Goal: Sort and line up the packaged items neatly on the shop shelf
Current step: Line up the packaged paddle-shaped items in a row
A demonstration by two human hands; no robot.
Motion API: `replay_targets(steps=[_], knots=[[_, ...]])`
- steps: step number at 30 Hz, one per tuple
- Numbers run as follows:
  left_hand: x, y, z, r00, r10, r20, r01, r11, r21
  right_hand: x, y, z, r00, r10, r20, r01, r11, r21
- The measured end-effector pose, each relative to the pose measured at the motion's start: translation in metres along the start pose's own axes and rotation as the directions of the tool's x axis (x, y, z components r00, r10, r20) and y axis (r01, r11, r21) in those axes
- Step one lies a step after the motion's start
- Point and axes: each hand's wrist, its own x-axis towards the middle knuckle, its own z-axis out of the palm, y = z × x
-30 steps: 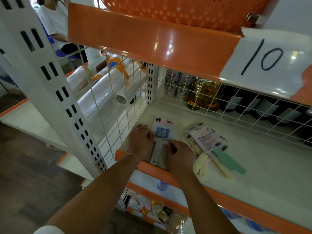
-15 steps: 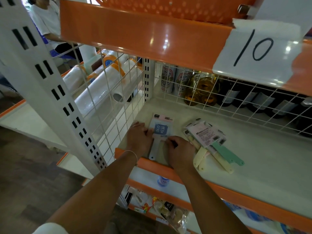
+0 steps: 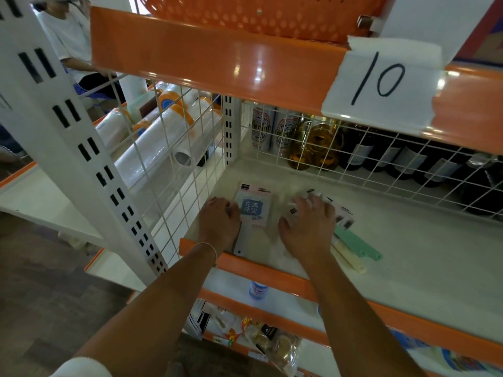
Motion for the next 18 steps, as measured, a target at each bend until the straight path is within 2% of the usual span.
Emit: replay_targets(steps=[2, 4, 7, 13, 18], knots=[[0.001, -0.003, 0.002, 1.000, 0.003, 0.007, -0.003, 1.000, 0.016, 0.011, 0.016, -0.010, 0.977, 0.085, 0.197, -0.057, 0.988, -0.144], [0.000, -0.004, 0.001, 1.000, -0.002, 0.012, 0.002, 1.000, 0.018, 0.016, 0.027, -0.011, 0.953, 0.089, 0.288, -0.021, 0.973, -0.229], [-0.001, -0.002, -0.002, 1.000, 0.013, 0.012, -0.013, 1.000, 0.011, 0.012, 0.034, -0.009, 0.957, 0.049, 0.286, 0.037, 0.956, -0.290], [-0.001, -0.001, -0.004, 0.999, 0.053, 0.013, -0.053, 0.998, 0.037, -0.008, 0.062, -0.014, 0.967, 0.079, 0.241, 0.001, 0.949, -0.316], [-0.002, 0.000, -0.005, 0.995, 0.100, 0.022, -0.102, 0.992, 0.076, -0.010, 0.075, -0.025, 0.948, 0.114, 0.296, -0.002, 0.935, -0.356]])
